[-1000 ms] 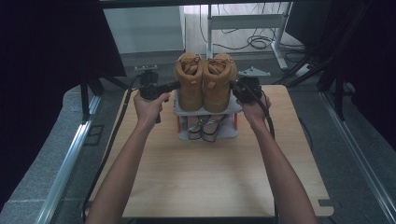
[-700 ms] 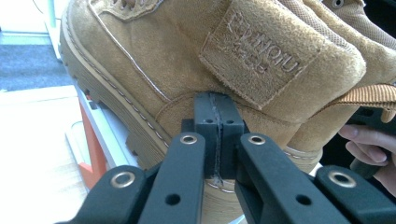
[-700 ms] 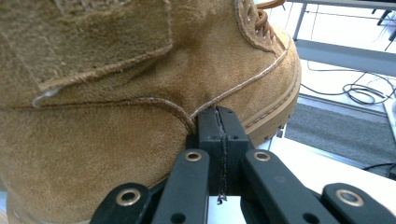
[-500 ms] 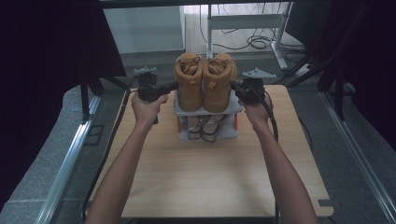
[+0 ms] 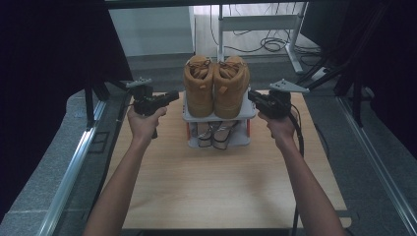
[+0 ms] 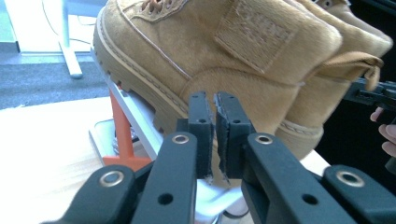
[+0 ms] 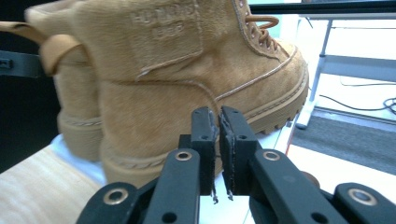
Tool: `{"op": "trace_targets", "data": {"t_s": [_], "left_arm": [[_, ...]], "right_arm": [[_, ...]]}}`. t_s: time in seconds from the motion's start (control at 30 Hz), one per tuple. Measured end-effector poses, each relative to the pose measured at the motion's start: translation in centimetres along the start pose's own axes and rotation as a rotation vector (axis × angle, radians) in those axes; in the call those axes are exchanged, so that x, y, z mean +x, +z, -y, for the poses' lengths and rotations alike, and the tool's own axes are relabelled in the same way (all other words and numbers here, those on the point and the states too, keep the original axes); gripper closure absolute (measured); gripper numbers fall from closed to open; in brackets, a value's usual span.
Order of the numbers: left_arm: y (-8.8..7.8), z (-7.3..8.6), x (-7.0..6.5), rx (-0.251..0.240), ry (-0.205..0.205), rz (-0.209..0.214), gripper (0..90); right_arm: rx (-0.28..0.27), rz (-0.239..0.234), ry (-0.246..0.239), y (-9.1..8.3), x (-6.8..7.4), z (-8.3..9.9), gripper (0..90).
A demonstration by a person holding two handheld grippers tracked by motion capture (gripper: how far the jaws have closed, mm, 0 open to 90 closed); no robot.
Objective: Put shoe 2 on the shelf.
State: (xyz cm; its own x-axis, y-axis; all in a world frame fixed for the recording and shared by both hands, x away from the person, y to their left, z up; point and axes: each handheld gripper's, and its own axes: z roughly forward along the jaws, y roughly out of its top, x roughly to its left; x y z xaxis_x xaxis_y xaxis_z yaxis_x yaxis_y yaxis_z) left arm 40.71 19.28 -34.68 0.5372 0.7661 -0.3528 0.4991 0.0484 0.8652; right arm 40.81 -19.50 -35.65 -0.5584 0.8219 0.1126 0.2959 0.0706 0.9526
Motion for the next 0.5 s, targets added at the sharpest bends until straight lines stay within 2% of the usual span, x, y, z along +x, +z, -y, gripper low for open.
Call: {"op": "trace_targets", "data": {"t_s": [0.3,0.5], "left_arm": [[-2.8,2.0,-0.4,-0.026,0.042,0.038,68.0],[-4.2,4.5,-0.6,-0.028,0.071,0.049,59.4]], "right_arm": [[-0.018,-0.063,0.001,-2.8,0.5,1.5,69.9],[-0.027,-0.073,-0.005,-4.7,0.9,3.7,63.1]]}}
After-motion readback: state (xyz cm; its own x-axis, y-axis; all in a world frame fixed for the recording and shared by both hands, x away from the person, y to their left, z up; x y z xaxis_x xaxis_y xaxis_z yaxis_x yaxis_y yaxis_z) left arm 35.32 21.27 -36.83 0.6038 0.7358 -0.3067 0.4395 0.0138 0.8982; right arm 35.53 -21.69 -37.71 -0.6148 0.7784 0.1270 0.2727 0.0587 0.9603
